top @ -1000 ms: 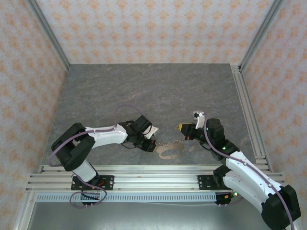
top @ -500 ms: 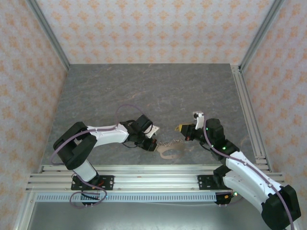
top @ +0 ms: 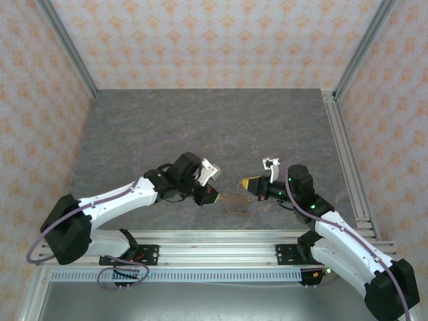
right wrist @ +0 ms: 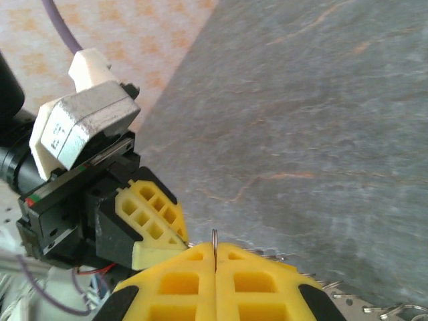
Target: Put the keys on the keyring
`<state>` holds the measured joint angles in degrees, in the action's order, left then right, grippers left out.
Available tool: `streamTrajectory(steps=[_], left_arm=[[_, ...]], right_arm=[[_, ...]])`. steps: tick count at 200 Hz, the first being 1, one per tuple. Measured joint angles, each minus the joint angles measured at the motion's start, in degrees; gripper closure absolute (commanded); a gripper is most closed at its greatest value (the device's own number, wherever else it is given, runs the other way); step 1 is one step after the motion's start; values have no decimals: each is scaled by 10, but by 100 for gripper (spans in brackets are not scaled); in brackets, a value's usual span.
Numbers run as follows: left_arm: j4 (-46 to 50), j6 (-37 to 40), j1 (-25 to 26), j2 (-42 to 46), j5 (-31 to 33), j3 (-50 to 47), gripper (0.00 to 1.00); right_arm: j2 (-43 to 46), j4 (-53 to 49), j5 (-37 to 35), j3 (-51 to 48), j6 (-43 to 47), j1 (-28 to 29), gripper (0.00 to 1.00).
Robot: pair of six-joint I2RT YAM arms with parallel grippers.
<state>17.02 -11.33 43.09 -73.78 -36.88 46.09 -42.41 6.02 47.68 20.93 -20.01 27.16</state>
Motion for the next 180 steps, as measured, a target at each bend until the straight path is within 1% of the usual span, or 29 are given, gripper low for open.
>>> streamTrajectory(steps=[38,68,107,138,180], left_arm=[[-1,9,-7,75,1,-1,100],[-8,14,-9,127,9,0,100],[-22,24,-9,143,13,4,100],[-39,24,-9,154,13,5,100],[-61,24,-9,175,11,11,100]], right_arm=[[-3,65,76,6,-44,0,100],[-10,110,108,7,-76,3,100],[-19,131,133,31,-96,33,100],[-29,136,137,50,-96,62,100],[-30,122,131,54,-91,68,100]])
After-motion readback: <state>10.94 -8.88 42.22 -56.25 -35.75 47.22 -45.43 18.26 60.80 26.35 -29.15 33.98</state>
